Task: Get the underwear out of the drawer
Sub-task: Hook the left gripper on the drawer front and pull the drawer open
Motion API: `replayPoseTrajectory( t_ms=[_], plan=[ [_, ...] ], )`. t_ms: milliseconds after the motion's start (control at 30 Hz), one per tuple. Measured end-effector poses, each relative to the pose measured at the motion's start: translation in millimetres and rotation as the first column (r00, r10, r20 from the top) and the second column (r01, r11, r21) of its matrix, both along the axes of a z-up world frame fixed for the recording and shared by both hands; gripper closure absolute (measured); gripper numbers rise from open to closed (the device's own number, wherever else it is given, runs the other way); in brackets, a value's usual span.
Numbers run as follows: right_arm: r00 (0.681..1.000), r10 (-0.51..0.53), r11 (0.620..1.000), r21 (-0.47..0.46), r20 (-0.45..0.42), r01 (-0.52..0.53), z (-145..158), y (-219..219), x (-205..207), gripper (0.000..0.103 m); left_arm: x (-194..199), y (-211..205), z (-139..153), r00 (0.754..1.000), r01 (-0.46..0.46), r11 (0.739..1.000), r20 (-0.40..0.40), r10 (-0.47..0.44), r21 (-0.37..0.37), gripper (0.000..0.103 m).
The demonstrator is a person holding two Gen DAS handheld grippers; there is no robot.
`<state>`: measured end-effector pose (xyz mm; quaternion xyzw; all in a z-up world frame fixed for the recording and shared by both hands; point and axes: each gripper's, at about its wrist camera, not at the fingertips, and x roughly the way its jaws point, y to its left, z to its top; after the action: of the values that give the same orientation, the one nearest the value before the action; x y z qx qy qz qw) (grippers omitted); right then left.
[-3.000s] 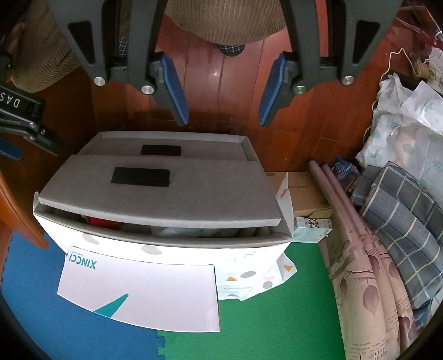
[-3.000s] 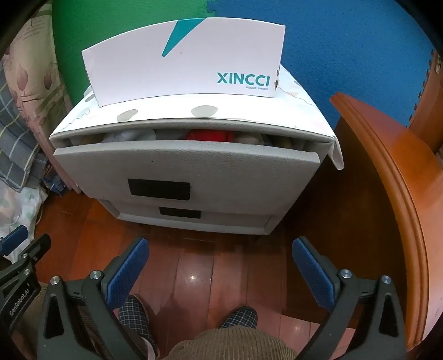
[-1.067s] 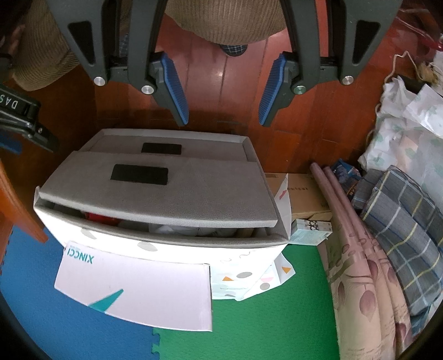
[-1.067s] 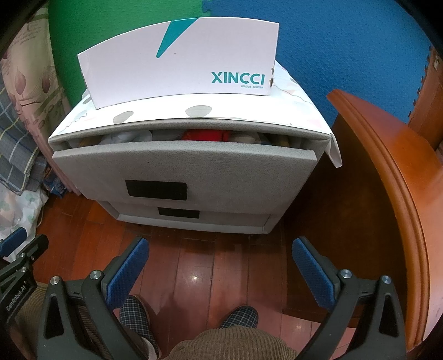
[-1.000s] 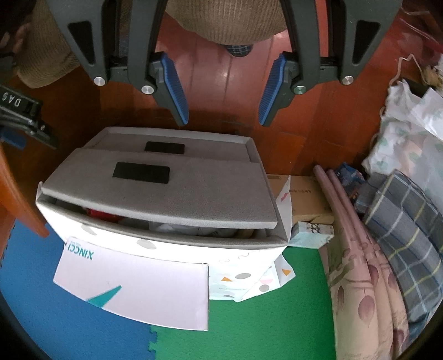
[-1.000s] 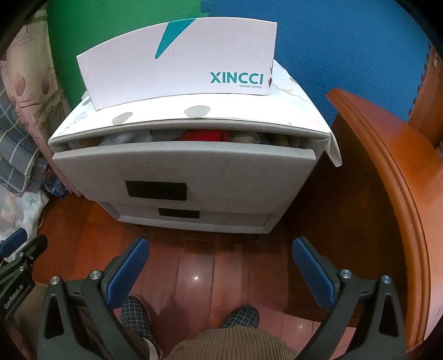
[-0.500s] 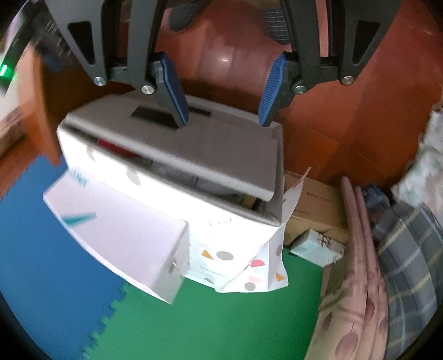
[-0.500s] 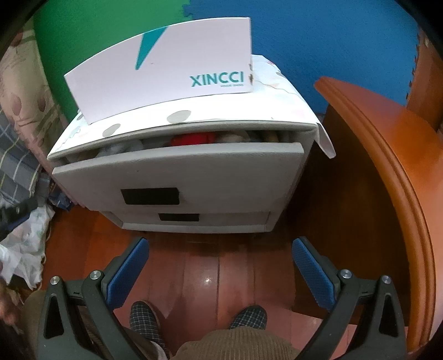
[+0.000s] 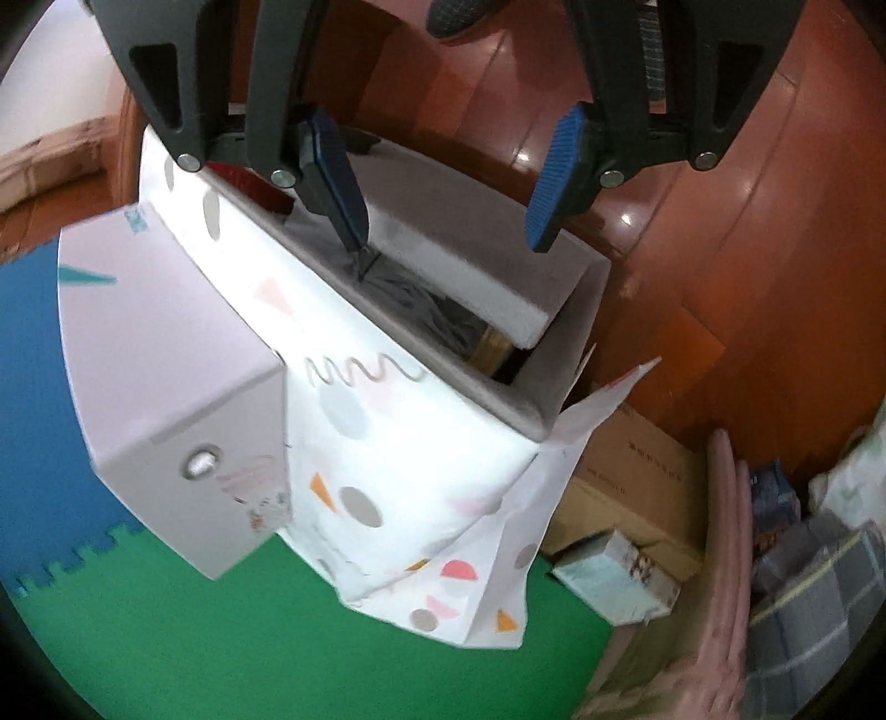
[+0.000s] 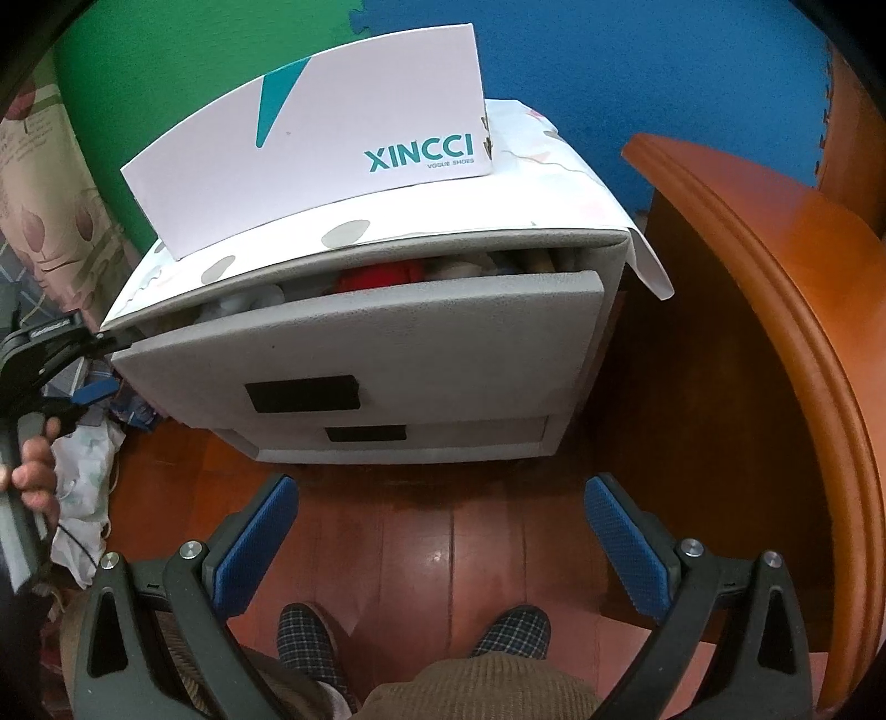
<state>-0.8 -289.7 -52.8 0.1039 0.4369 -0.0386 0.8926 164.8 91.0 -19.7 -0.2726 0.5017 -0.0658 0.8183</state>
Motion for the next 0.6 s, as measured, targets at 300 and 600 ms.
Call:
replayPoseTrajectory(
  t_ms=[300,600],
  plan=[
    [1.0,0.002,1.0,-0.003,-0.001,-0.002,-1,1,0,0.001,20,6,-18,0.999,-0.039,0.999,-0.021,0.038,-0.036,0.031],
    [1.0,-0.001,1.0,-0.007,-0.001,0.001,-1,1,0,0.001,25,2,-28,0.999,-0.038,0.999,-0.016,0.038,0.026,0.015]
  ],
)
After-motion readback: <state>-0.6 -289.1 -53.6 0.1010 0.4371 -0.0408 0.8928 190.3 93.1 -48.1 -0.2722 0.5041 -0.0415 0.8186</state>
